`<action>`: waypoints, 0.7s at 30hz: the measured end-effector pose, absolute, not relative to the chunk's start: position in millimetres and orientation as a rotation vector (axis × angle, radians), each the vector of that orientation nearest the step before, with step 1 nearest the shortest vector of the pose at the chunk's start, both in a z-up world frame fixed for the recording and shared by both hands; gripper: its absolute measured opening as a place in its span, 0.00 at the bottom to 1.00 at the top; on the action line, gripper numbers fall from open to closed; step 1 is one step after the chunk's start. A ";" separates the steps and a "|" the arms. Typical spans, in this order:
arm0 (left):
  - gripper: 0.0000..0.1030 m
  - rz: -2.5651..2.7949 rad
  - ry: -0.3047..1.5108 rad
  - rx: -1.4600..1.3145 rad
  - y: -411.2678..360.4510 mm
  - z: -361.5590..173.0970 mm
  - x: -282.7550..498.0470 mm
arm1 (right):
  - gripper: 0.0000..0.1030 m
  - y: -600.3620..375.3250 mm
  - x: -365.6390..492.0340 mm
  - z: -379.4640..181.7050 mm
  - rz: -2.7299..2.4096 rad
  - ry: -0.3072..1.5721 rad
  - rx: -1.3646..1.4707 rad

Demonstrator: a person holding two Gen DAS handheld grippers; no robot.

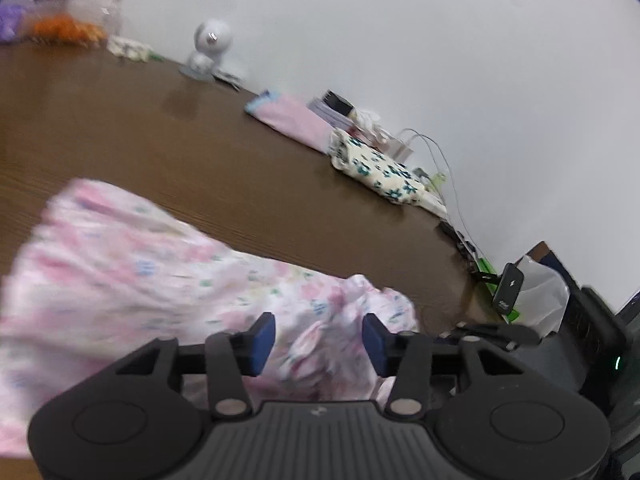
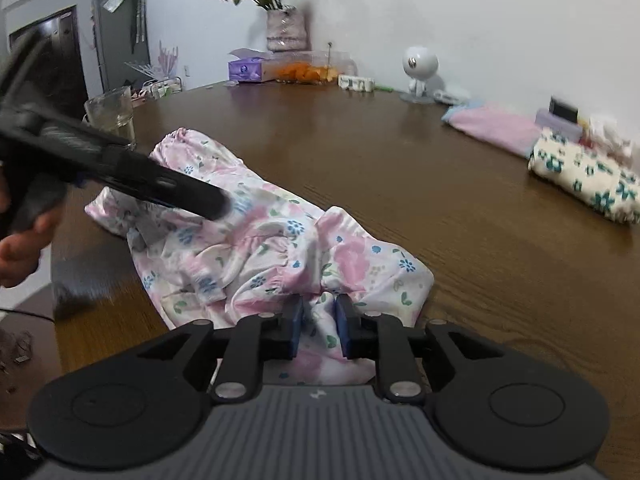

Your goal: Fold clothes

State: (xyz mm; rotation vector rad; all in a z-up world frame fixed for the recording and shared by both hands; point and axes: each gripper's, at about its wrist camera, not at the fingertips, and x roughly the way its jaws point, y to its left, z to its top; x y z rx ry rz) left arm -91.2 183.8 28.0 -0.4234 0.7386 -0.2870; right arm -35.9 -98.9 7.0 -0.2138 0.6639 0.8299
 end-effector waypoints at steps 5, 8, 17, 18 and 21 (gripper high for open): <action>0.50 -0.066 0.814 -0.339 192.9 30.1 -114.4 | 0.35 -105.8 -13.1 32.9 0.881 0.610 -0.196; 0.50 -0.024 0.826 -0.320 189.0 24.5 -113.2 | 0.35 -84.6 8.0 34.6 0.943 0.627 -0.277; 0.48 -0.066 0.763 -0.342 182.8 12.7 -75.9 | 0.30 -57.0 -8.5 6.1 0.895 0.689 -0.413; 0.48 -0.091 0.770 -0.336 177.0 12.2 -64.7 | 0.30 -64.5 -14.4 6.2 0.863 0.692 -0.403; 0.48 -0.241 0.813 -0.254 135.3 11.3 -25.2 | 0.30 -96.2 -33.7 7.8 0.744 0.722 -0.350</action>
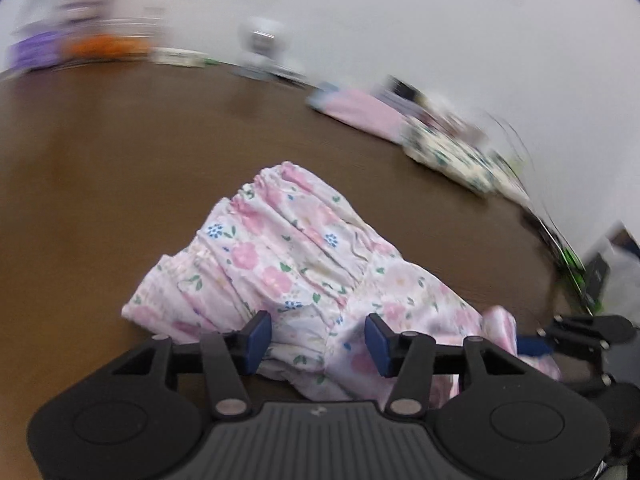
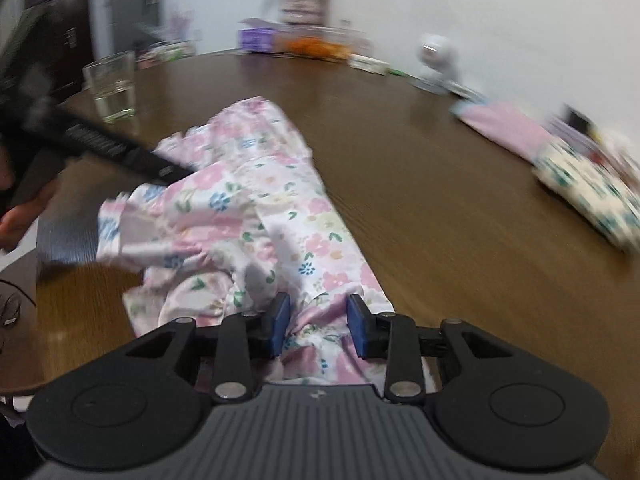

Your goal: Fold clothes

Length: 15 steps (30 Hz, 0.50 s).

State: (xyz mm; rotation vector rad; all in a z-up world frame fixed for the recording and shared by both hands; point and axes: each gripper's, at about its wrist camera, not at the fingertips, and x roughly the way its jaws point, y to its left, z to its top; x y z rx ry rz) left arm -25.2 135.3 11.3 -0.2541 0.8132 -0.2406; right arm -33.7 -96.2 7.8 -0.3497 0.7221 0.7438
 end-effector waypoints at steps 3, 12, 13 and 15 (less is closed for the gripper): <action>0.48 -0.430 0.834 -0.124 76.7 9.1 11.2 | 0.30 -133.5 -61.0 7.1 0.559 0.739 -0.293; 0.48 -0.715 0.905 -0.043 -35.5 9.3 90.4 | 0.46 -212.6 -129.7 19.9 0.370 0.750 -0.122; 0.48 -0.727 0.897 -0.067 -28.5 13.8 87.2 | 0.48 -216.4 -133.6 26.1 0.382 0.712 -0.118; 0.49 -0.744 0.860 -0.127 -8.8 25.3 77.1 | 0.48 -234.4 -141.7 39.1 0.419 0.592 -0.088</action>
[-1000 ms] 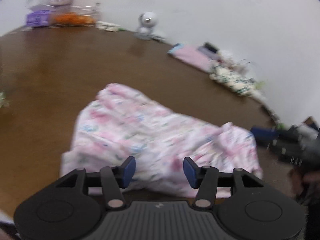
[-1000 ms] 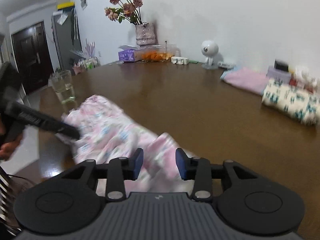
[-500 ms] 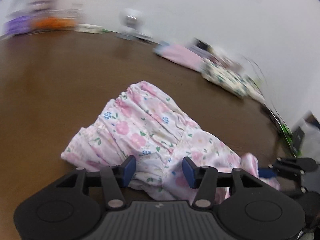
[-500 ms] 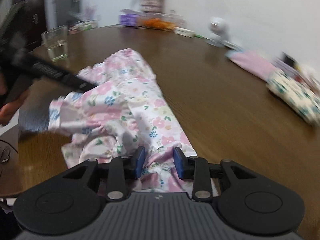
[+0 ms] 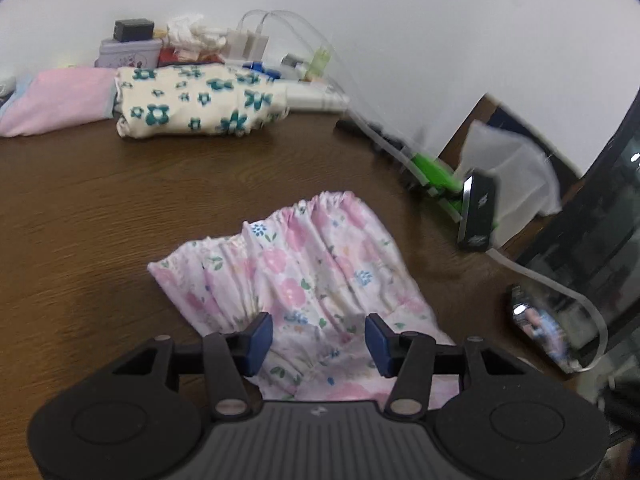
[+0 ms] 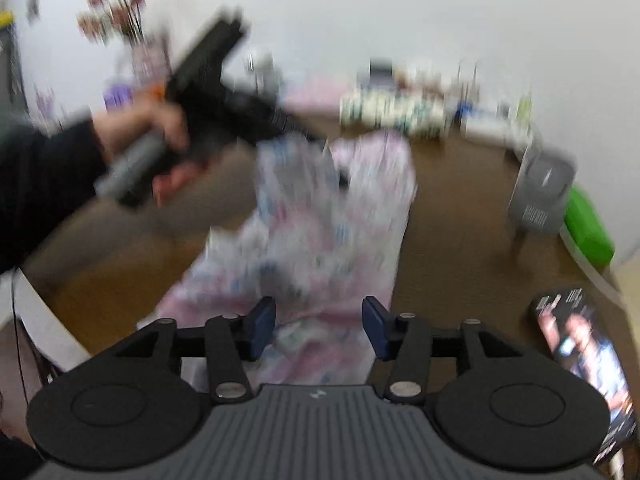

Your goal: Fold clothes

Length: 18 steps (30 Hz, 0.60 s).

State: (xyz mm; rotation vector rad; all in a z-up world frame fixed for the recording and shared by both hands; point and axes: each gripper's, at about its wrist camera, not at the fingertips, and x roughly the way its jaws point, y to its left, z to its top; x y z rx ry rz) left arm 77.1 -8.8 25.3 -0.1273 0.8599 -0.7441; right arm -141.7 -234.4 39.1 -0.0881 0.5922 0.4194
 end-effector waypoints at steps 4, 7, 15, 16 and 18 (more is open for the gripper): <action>0.55 -0.715 0.777 -0.215 42.9 51.2 26.5 | 0.48 -257.5 -154.0 45.6 0.624 0.391 -0.080; 0.59 -0.714 0.739 -0.270 59.4 58.5 -16.5 | 0.47 -242.2 -156.0 33.6 0.808 0.331 -0.135; 0.59 -0.857 0.707 -0.240 39.9 49.5 -91.6 | 0.15 -218.9 -80.9 2.9 0.784 0.568 -0.103; 0.59 -0.895 0.705 -0.225 35.9 49.2 -95.6 | 0.15 -220.0 -72.6 0.2 0.780 0.593 -0.071; 0.59 -0.933 0.704 -0.154 22.0 47.1 -102.5 | 0.13 -223.9 -55.3 -9.2 0.776 0.645 -0.003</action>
